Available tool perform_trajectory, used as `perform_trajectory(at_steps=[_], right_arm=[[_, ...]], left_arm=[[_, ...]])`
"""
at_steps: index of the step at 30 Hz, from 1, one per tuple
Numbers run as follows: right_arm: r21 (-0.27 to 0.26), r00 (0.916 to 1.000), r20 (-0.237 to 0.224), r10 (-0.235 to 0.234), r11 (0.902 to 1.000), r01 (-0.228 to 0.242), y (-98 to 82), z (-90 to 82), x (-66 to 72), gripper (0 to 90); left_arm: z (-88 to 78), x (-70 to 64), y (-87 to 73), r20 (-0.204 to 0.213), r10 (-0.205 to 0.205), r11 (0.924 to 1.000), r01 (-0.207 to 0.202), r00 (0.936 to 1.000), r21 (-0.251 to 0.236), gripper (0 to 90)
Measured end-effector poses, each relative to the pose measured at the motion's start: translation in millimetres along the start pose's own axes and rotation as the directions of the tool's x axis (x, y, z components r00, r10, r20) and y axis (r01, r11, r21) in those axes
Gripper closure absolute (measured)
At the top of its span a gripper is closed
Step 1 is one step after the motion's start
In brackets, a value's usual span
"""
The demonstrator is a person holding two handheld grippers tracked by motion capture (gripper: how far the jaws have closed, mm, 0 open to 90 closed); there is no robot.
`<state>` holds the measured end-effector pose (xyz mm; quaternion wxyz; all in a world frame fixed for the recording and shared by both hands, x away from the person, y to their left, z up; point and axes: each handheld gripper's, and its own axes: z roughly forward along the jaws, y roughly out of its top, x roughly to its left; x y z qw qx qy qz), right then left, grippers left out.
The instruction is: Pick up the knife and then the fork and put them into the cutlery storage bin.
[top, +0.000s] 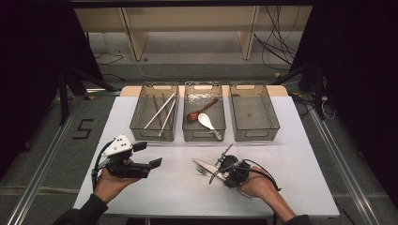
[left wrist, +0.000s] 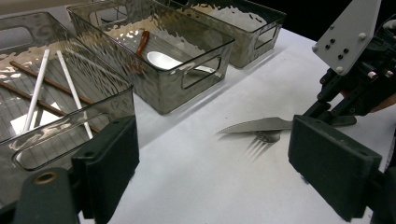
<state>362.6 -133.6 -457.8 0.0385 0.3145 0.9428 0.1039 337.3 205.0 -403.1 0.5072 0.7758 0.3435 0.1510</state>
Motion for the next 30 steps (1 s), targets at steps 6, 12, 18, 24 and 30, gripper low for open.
perform_trajectory(at_steps=[6,12,18,24,30], right_arm=[[-0.001,0.9999,0.006,-0.009,1.0000,0.009,-0.1,-0.3,0.8,80.7],[-0.018,0.9998,-0.011,-0.016,0.9997,0.015,-0.8,-2.2,-0.7,80.9],[-0.053,0.9997,-0.024,0.000,0.9986,-0.001,-2.3,-9.8,-4.8,81.0],[-0.084,0.9991,-0.039,0.017,0.9962,-0.021,-4.7,-15.4,-9.6,81.0],[-0.110,0.9989,-0.038,0.026,0.9934,-0.030,-6.2,-22.5,-14.0,81.0]], left_arm=[[-0.8,0.8,-0.2,-0.003,-0.005,1.0000,0.005,1.0000,-0.001,15.9],[-1.9,2.2,-0.1,-0.003,0.000,1.0000,0.000,1.0000,-0.004,15.9],[-2.4,2.1,0.0,-0.005,-0.005,0.9999,0.005,1.0000,-0.010,15.9],[-2.0,1.9,0.1,-0.003,0.000,1.0000,0.000,1.0000,-0.005,15.9],[-2.0,2.2,-0.1,-0.004,-0.001,1.0000,0.001,1.0000,-0.004,15.9]])
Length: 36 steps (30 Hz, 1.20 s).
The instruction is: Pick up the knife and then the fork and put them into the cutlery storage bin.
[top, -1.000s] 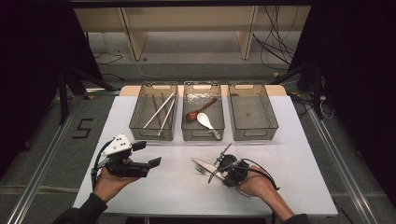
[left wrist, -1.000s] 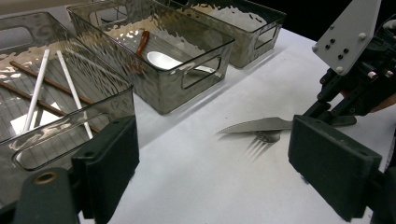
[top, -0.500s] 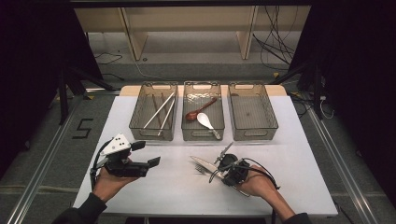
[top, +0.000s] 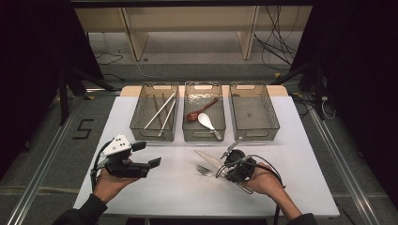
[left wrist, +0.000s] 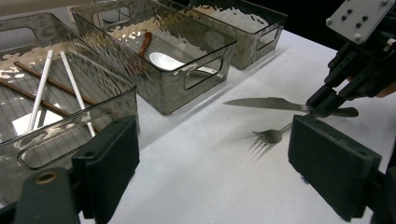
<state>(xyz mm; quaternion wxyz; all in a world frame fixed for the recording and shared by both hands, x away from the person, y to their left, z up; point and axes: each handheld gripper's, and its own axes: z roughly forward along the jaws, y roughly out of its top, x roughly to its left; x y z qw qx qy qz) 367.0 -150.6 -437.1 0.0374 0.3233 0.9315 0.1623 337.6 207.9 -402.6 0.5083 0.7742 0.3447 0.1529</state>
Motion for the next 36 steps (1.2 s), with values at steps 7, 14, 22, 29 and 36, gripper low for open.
perform_trajectory(at_steps=[7,14,22,29,36], right_arm=[[-0.043,0.9999,-0.005,0.012,0.9990,-0.013,0.0,-9.3,-4.3,80.9],[-0.096,0.9993,-0.001,0.038,0.9946,-0.038,-1.9,-23.6,-11.4,80.9],[-0.141,0.9981,0.009,0.061,0.9882,-0.060,-4.7,-35.1,-21.5,80.9],[-0.162,0.9973,0.010,0.073,0.9843,-0.070,-5.9,-39.8,-25.4,80.9],[-0.180,0.9960,0.008,0.089,0.9799,-0.086,-8.7,-44.3,-30.4,81.0]], left_arm=[[-0.2,-0.2,0.2,-0.002,-0.004,1.0000,0.004,1.0000,-0.007,15.9],[-0.1,-0.6,0.2,0.000,-0.006,0.9999,0.006,1.0000,-0.011,15.9],[-0.7,-0.6,0.3,-0.002,-0.006,0.9998,0.006,1.0000,-0.017,15.9],[-1.8,-0.1,0.5,-0.004,-0.005,0.9998,0.005,1.0000,-0.020,15.9],[-1.4,-0.3,0.3,-0.004,-0.006,0.9998,0.006,1.0000,-0.021,15.9]])
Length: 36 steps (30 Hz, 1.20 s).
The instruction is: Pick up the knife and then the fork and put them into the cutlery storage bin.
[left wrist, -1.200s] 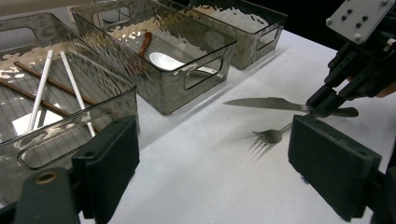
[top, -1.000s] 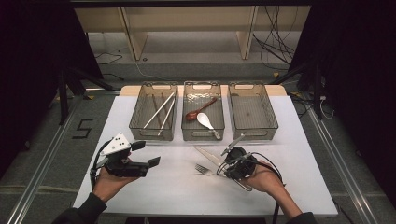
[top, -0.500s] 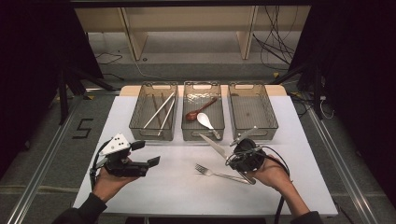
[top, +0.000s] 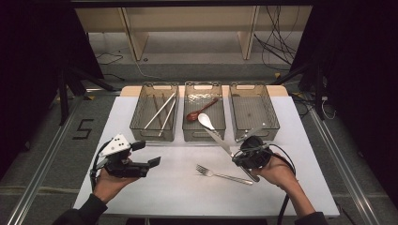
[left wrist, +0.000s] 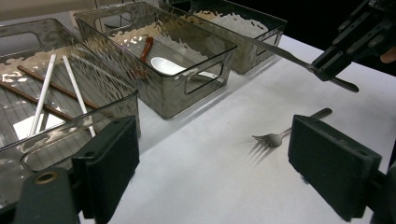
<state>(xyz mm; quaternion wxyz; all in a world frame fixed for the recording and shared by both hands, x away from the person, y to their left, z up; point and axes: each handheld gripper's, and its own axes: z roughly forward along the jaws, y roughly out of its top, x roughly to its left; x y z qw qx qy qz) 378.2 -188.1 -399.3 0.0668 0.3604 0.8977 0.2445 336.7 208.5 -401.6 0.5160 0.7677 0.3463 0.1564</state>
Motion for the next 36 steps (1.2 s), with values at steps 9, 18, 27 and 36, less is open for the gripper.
perform_trajectory(at_steps=[9,18,27,36], right_arm=[[-0.038,0.9994,-0.008,0.032,0.9987,-0.033,0.9,-3.2,-6.6,81.1],[-0.092,0.9976,0.018,0.068,0.9936,-0.066,6.5,-15.7,-23.3,81.0],[-0.147,0.9877,0.070,0.139,0.9808,-0.128,12.9,-32.6,-52.7,80.9],[-0.180,0.9752,0.096,0.199,0.9671,-0.180,28.4,-42.5,-80.2,80.9]], left_arm=[[0.1,0.0,-0.1,0.000,0.000,1.0000,0.000,1.0000,0.001,15.9],[0.5,0.6,-0.3,-0.002,-0.001,1.0000,0.001,1.0000,0.005,15.9],[0.7,0.8,-0.3,-0.004,0.000,1.0000,0.000,1.0000,0.004,15.9],[-0.2,1.0,0.2,-0.008,-0.001,1.0000,0.001,1.0000,-0.003,15.9]])
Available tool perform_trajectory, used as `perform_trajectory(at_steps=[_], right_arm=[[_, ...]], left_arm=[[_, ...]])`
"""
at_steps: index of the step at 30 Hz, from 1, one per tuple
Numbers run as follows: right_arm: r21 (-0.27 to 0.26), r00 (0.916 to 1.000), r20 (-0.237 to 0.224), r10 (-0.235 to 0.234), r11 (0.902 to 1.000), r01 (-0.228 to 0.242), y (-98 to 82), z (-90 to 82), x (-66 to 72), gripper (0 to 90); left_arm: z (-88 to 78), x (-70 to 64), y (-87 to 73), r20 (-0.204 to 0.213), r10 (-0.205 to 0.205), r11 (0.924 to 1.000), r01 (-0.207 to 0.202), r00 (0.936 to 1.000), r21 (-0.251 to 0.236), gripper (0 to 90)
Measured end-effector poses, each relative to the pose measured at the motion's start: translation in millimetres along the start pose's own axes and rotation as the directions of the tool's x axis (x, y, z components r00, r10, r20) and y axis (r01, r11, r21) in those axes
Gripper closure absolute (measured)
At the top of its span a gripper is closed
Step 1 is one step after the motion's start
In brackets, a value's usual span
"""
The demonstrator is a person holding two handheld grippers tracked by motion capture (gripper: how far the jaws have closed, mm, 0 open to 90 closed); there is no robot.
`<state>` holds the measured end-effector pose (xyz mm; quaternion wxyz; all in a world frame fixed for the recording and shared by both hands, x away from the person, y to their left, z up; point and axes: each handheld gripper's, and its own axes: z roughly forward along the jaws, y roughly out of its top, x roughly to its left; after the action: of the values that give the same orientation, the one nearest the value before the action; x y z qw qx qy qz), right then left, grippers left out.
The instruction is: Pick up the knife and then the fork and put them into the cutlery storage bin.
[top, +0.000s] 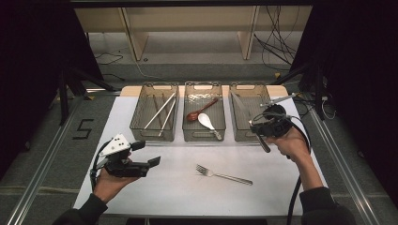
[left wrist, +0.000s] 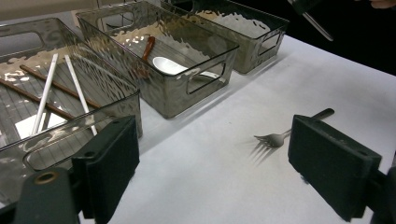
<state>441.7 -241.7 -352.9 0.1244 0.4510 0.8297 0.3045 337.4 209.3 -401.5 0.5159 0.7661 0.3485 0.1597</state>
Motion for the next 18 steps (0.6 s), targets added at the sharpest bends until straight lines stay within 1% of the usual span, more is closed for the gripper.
perform_trajectory(at_steps=[8,11,12,18], right_arm=[[-0.007,0.9991,0.035,0.024,0.9997,-0.024,22.0,0.2,-16.3,80.8],[-0.014,0.9989,0.033,0.033,0.9994,-0.032,29.3,1.6,-23.0,80.8],[-0.012,0.9985,0.041,0.035,0.9993,-0.034,31.9,2.1,-25.0,80.8],[-0.013,0.9971,0.066,0.038,0.9992,-0.037,46.0,5.9,-33.6,80.8]], left_arm=[[-0.1,-0.4,0.1,0.001,0.005,1.0000,-0.005,1.0000,0.001,15.9],[-0.1,-0.9,0.3,0.001,0.004,1.0000,-0.004,1.0000,-0.002,15.9],[0.1,-0.8,0.2,0.000,0.000,1.0000,0.000,1.0000,-0.005,15.9],[0.3,-0.6,0.0,0.002,0.006,1.0000,-0.006,1.0000,0.002,15.9]])
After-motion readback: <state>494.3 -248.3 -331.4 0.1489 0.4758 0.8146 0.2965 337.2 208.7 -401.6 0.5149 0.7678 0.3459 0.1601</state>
